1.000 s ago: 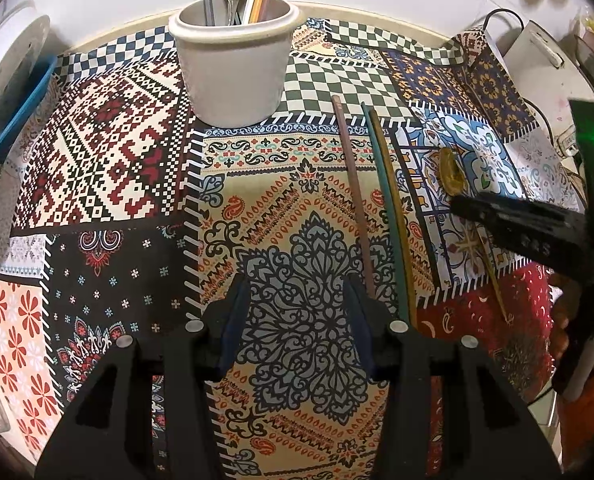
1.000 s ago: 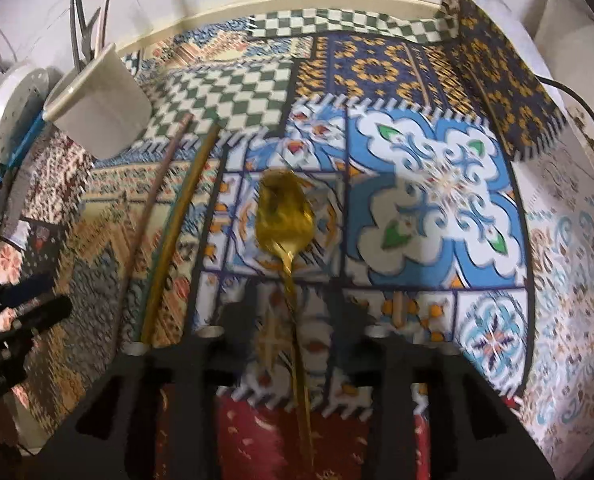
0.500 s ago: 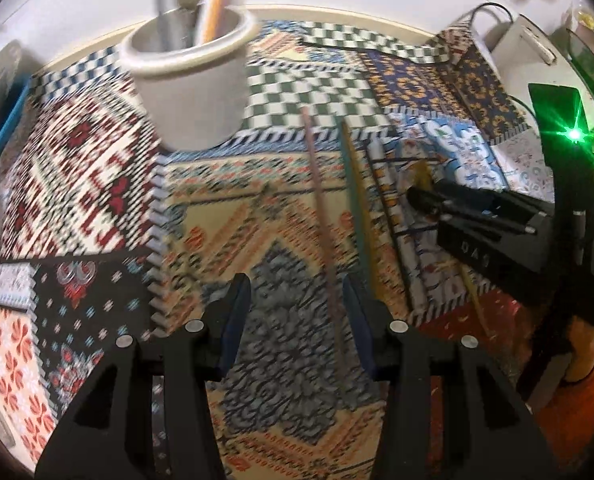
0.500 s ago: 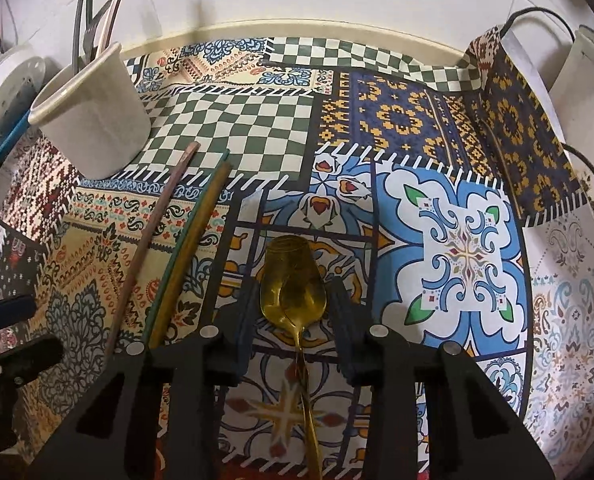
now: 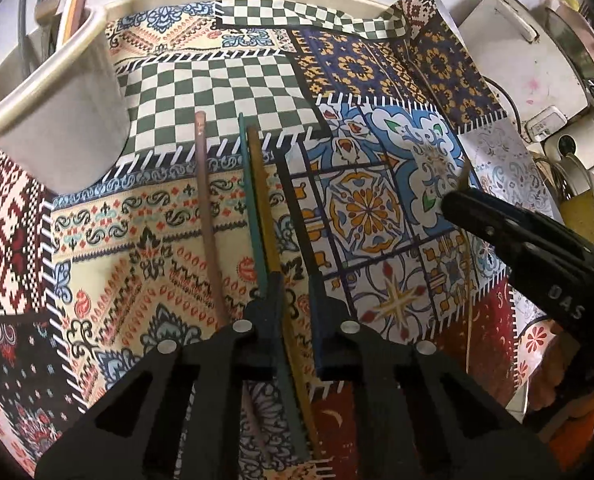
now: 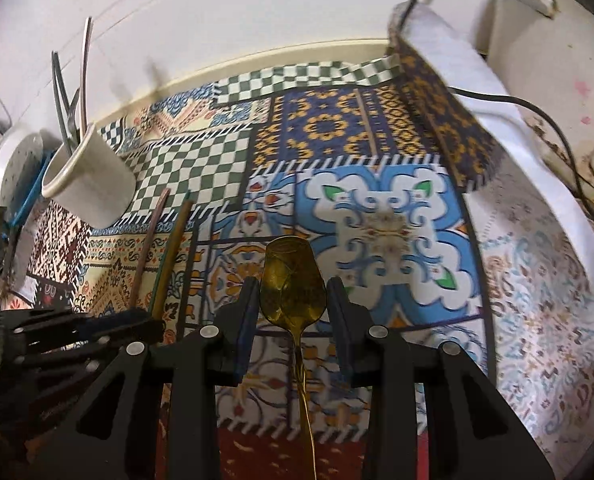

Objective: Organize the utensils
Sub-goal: 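Grasp the gold spoon with the right tool while the left tool grasps a wooden chopstick, then lift the spoon and chopstick and carry both over the white cup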

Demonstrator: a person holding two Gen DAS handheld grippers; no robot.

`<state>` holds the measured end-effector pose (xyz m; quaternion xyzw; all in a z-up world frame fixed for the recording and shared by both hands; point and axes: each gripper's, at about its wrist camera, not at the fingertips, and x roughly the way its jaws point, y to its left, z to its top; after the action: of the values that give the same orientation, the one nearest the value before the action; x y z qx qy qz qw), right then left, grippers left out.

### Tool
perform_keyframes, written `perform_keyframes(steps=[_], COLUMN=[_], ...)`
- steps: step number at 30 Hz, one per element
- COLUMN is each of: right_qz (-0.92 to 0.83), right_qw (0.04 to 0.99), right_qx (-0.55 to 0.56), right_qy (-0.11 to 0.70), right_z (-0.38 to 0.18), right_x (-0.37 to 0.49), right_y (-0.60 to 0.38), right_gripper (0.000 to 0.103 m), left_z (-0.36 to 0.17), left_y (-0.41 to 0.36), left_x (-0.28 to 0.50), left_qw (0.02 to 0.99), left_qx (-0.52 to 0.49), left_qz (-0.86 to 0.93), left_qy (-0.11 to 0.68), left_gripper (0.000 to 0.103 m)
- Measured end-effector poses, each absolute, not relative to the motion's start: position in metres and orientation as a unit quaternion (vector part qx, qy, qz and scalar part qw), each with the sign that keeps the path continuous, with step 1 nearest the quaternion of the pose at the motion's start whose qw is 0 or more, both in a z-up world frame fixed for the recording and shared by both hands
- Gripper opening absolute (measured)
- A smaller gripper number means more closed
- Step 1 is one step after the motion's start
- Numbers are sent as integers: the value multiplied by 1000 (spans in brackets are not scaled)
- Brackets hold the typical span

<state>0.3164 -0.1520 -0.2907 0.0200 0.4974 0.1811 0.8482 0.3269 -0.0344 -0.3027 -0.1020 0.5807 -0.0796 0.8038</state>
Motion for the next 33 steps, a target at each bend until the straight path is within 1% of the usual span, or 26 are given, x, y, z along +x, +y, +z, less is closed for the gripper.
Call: perform_keyframes(steps=[7,11,16,25,27,33], right_qz=[172,172,172,166,166,168], right_qw=[851,854,856,860,862,869], right_qx=[46,50,57,73,76,77], right_qy=[495,488,484,478,474,459], right_z=[-287,-282,-279,-273,-269,-253], right_x=[315,313,311,308,307,301], right_y=[-167,-169,-175,-189,-191,-193], right_gripper=[31,31,31,31,31,31], left_z=[-307,-311,-315,-316,-317,-314], left_y=[-34,-36,-55,-88,-93,-96], left_x=[341,353,373,402,408,410], left_qw=[801,801,800,800,800,802], left_qx=[-70,-75,-68,-18,-2,13], left_qz=[-55,-58,-79,-90,-89,-89], left_qy=[593,591,591,593,594,591], left_gripper=[10,10,10,10,7,5])
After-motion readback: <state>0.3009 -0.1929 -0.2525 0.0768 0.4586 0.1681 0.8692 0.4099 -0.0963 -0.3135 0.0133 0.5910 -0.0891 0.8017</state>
